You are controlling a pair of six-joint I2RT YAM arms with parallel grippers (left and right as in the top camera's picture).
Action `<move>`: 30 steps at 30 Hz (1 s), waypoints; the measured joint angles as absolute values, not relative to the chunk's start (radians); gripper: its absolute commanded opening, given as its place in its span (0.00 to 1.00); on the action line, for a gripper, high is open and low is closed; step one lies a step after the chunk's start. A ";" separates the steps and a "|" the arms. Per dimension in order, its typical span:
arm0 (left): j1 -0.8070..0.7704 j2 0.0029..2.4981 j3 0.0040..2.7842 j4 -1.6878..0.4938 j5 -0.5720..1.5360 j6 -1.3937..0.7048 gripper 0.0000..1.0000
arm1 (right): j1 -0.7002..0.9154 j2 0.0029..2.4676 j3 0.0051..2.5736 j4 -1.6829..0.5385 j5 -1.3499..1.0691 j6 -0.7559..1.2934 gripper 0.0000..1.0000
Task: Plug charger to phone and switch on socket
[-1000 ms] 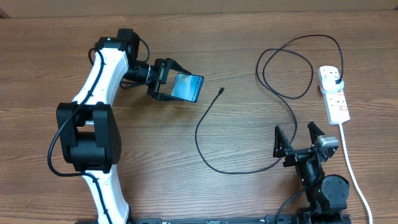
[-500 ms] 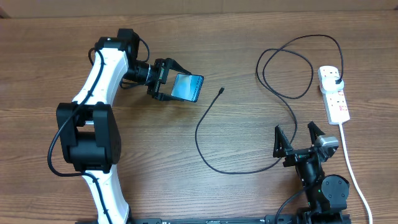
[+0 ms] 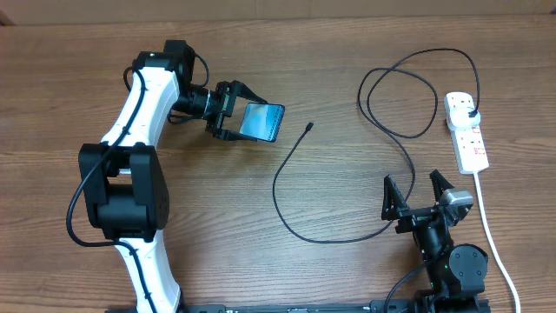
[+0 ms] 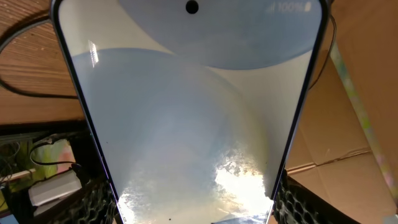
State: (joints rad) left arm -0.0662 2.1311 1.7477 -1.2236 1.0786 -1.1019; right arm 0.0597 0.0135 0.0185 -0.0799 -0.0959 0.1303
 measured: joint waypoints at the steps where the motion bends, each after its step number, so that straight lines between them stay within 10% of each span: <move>1: -0.066 2.131 1.748 -1.224 1.081 -1.102 0.55 | 0.060 0.014 0.019 -0.080 -0.096 0.130 1.00; 30: -0.066 2.131 1.748 -1.224 0.937 -1.124 0.55 | 0.060 0.014 0.019 -0.080 -0.096 0.130 1.00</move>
State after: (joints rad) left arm -0.0662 2.1311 1.7477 -1.2236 0.9375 -1.1244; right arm 0.0597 0.0135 0.0185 -0.0799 -0.0956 0.1299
